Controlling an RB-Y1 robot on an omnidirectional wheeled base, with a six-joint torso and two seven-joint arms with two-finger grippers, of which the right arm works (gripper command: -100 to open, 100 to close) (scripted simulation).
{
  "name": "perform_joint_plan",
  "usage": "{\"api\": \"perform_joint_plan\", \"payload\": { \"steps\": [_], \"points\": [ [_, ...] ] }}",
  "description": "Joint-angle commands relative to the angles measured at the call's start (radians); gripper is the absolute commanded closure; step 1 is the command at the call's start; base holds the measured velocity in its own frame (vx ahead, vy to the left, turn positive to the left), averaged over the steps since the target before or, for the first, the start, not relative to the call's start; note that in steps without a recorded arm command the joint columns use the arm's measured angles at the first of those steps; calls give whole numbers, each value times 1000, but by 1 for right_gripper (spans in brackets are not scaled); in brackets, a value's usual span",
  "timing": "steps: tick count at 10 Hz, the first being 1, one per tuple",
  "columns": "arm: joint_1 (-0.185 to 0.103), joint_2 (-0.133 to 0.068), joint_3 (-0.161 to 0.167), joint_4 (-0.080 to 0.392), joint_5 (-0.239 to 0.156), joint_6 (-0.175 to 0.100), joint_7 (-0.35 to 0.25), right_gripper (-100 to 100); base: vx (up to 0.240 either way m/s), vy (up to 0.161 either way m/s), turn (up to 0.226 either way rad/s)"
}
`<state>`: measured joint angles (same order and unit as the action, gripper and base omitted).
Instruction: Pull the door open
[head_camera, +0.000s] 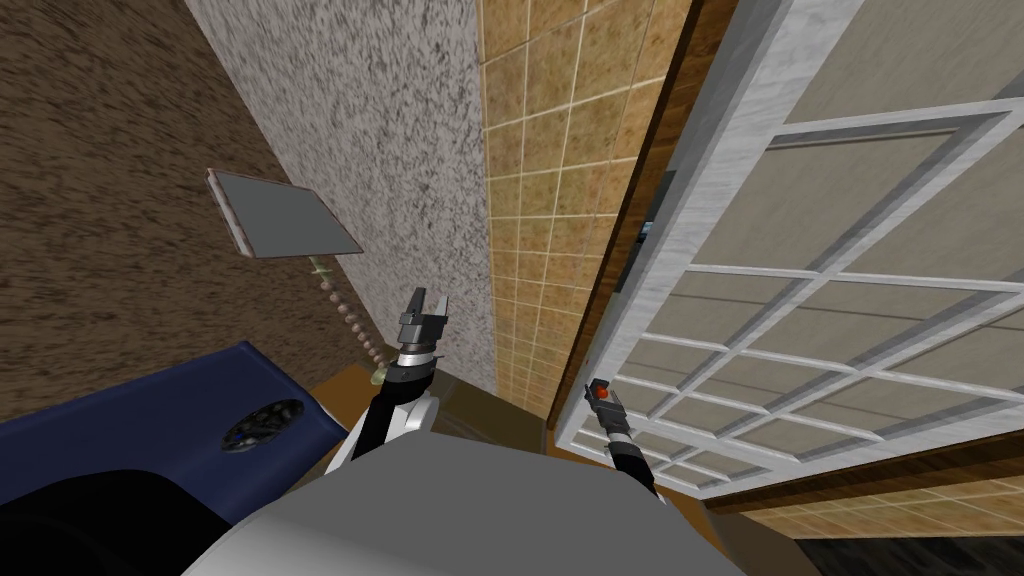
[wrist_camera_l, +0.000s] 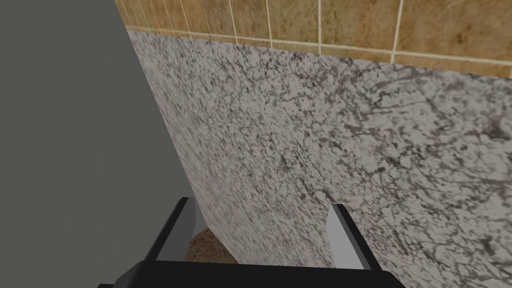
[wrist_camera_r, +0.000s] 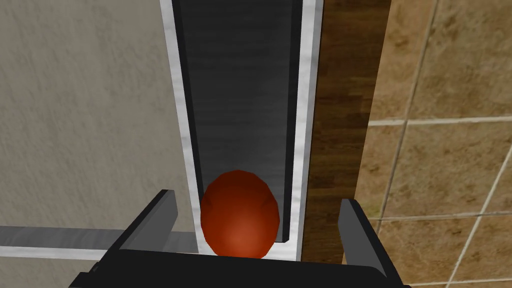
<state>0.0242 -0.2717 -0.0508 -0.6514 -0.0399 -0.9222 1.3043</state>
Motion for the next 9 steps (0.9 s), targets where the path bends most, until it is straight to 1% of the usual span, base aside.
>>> {"api": "perform_joint_plan", "payload": {
  "steps": [1,6,7,8,9],
  "points": [
    [2,-2,1,-2,1,-2,-3,100,-5,9,-37],
    [2,-2,1,-2,1,-2,-3,100,-2,3,-4],
    [1,-5,0,-1,-4,0,-34,100,-9,-5,24],
    [0,-5,0,0,-6,0,-46,100,-16,-8,22],
    [0,-5,1,1,-9,0,-73,100,-17,-5,26]
  ]
}}
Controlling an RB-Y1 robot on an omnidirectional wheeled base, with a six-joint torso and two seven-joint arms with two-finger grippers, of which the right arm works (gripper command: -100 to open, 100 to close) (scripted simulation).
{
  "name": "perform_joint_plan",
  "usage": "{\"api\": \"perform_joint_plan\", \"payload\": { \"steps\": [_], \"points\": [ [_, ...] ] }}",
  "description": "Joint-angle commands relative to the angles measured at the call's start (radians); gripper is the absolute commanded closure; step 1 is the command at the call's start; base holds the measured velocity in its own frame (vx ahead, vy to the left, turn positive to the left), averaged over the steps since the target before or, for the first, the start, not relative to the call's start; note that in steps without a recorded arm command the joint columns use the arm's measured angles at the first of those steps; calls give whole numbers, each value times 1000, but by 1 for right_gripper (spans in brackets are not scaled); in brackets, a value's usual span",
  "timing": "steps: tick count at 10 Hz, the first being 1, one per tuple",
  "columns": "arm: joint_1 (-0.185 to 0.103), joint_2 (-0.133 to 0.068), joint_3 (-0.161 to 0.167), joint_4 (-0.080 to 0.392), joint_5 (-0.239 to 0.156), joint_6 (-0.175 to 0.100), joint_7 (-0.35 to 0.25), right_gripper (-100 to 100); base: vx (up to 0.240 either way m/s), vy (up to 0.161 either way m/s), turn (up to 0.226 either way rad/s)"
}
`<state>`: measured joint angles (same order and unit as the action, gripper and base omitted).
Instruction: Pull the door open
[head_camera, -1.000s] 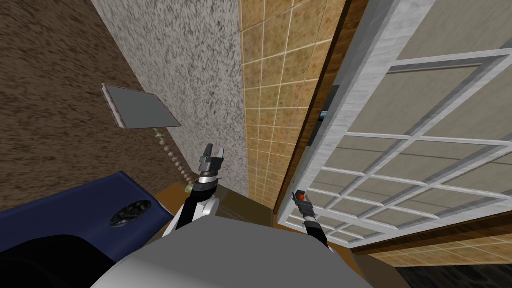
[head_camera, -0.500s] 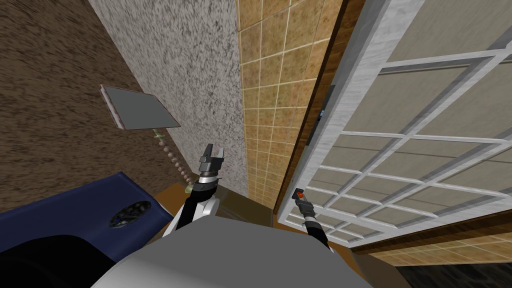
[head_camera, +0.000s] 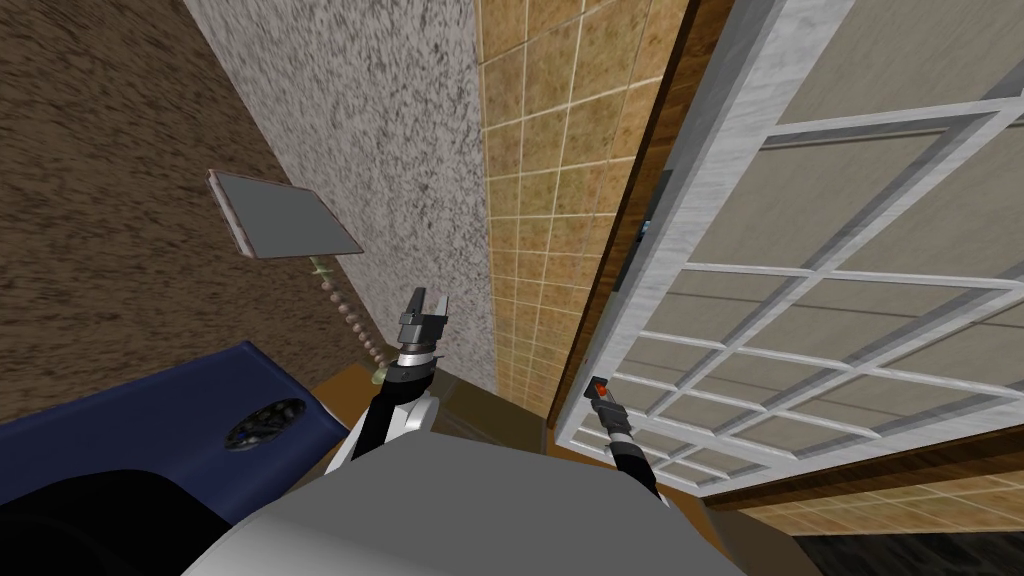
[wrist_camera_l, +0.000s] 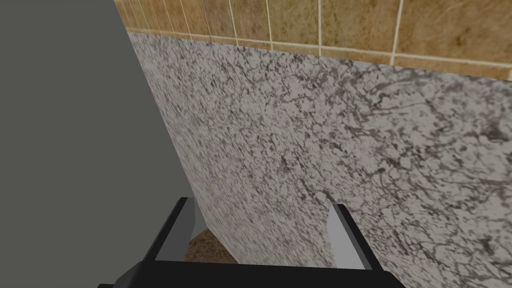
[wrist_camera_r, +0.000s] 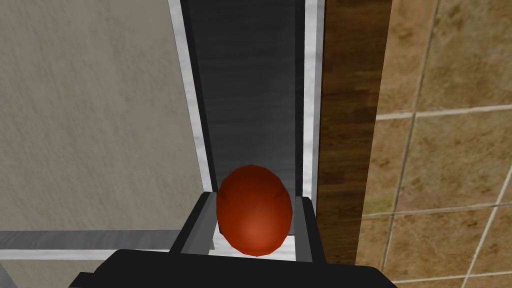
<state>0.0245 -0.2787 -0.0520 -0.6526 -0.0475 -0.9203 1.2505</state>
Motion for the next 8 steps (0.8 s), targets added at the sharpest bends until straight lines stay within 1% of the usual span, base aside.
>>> {"api": "perform_joint_plan", "payload": {
  "steps": [1,5,8],
  "points": [
    [-1,2,4,2,-4,-2,-42,100,-21,-4,30],
    [-4,1,7,5,-15,-1,-135,100,-23,-7,27],
    [-7,1,11,7,-27,-1,-220,100,-28,-11,36]
  ]
}}
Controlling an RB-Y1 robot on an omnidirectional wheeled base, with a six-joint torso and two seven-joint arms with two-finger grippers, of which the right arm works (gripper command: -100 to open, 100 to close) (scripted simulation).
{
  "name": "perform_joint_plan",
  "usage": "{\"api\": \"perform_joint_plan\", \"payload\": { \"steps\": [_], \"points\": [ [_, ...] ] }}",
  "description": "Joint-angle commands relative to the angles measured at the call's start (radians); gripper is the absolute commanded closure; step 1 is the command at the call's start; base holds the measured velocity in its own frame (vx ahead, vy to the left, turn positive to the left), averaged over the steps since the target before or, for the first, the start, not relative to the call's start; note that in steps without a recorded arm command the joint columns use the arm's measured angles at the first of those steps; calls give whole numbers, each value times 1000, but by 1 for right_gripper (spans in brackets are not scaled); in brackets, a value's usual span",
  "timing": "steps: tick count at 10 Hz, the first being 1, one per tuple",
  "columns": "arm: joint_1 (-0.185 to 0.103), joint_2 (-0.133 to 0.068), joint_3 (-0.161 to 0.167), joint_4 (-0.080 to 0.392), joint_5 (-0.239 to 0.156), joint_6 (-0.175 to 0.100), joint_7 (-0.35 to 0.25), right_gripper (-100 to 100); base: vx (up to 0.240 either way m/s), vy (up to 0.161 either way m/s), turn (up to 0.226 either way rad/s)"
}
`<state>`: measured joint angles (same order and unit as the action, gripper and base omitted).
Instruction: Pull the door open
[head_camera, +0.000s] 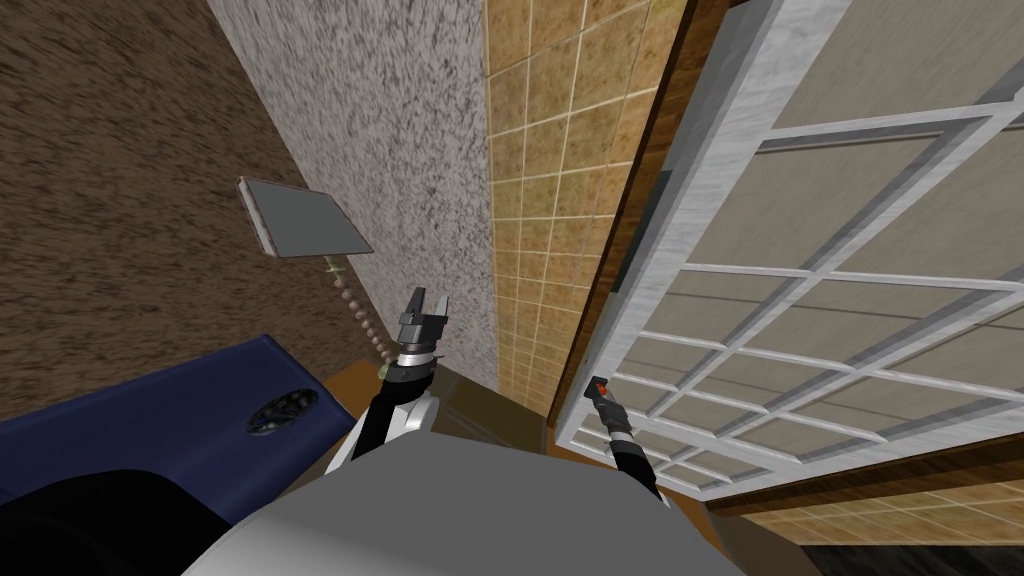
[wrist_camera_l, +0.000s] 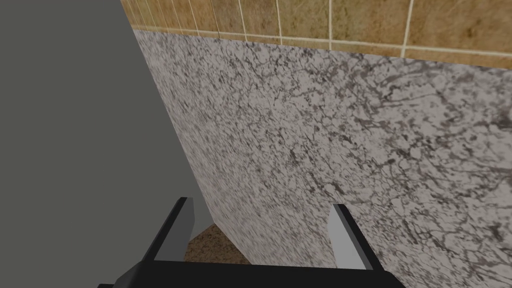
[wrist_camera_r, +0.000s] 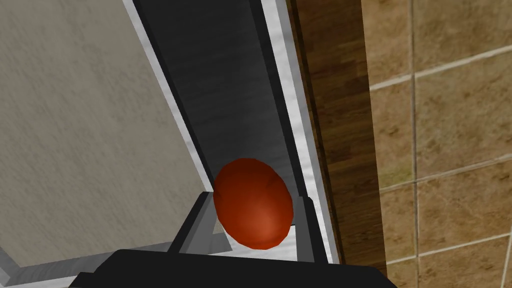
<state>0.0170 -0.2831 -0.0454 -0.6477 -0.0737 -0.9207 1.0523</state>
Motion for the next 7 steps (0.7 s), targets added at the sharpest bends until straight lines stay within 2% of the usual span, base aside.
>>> {"api": "perform_joint_plan", "payload": {
  "steps": [1,7],
  "points": [
    [1,5,5,3,-1,-1,-31,100,-24,-5,9],
    [-4,4,13,8,-24,0,-189,100,-26,-9,33]
  ]
}}
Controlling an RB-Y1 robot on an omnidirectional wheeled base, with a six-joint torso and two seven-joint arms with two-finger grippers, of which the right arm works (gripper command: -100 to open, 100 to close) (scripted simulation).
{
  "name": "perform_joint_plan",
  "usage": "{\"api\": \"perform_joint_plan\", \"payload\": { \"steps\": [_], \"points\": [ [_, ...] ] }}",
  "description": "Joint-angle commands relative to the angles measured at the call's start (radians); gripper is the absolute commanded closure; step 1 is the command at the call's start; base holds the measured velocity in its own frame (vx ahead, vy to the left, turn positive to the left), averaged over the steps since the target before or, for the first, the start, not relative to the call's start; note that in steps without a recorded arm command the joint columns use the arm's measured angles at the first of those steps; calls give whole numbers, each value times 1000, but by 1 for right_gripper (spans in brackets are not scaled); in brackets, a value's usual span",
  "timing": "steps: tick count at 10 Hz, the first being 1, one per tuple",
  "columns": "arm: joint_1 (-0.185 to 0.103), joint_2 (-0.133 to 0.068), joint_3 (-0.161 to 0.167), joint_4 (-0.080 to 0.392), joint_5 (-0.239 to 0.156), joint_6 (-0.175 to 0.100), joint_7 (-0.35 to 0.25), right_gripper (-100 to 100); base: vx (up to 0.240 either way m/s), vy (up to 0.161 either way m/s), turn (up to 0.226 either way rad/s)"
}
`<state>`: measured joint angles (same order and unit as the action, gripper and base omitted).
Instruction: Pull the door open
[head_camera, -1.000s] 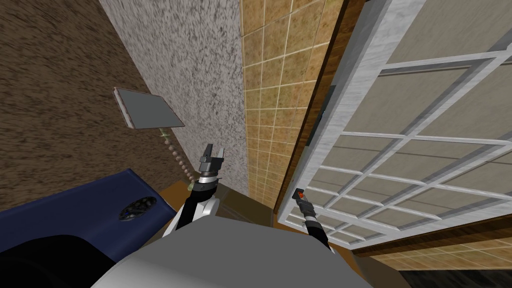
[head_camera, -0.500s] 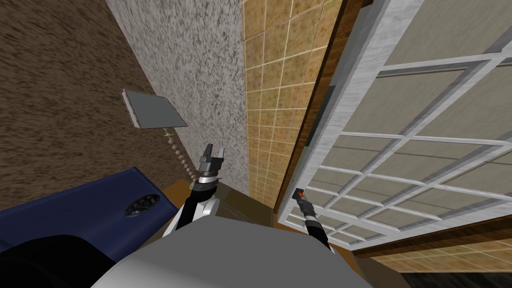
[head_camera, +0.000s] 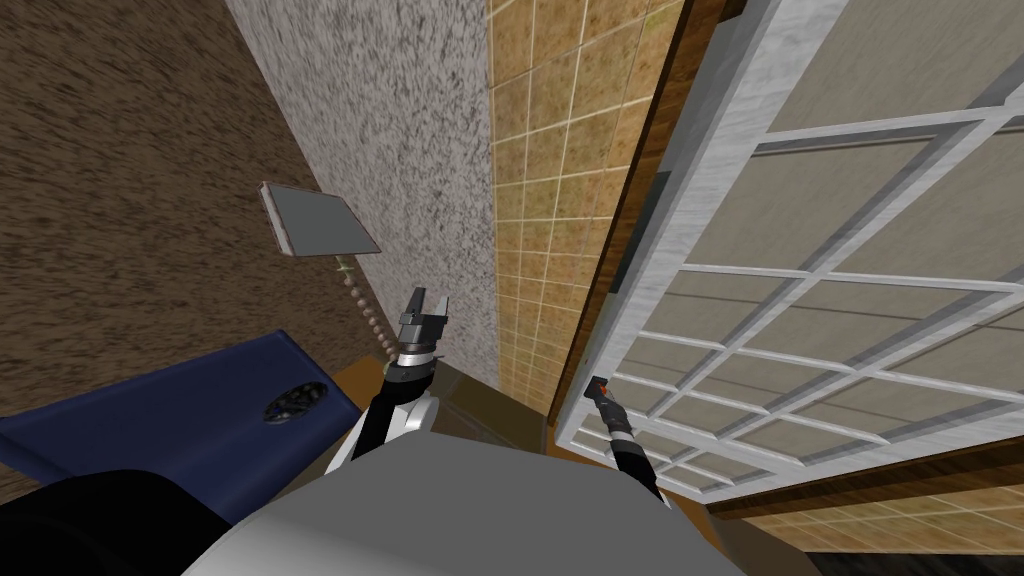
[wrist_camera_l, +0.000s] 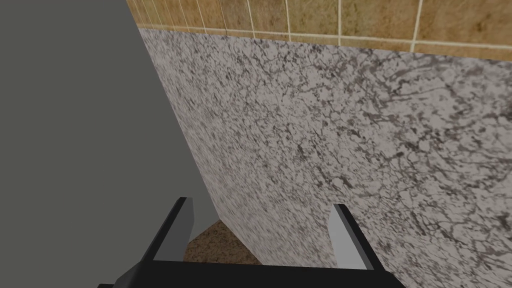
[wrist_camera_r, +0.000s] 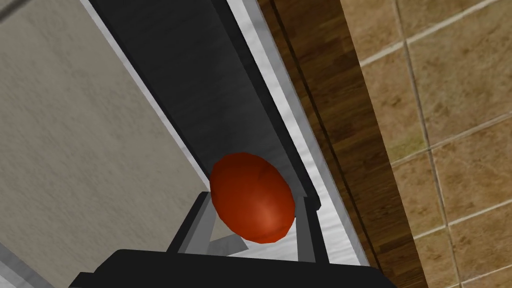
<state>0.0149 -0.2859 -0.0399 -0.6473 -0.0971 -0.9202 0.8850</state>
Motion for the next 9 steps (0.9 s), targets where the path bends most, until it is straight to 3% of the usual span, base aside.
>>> {"api": "perform_joint_plan", "payload": {
  "steps": [1,9],
  "points": [
    [-2,7,7,7,-1,0,-37,100,-20,-8,16],
    [-8,5,16,13,-28,1,-230,100,-28,-10,32]
  ]
}}
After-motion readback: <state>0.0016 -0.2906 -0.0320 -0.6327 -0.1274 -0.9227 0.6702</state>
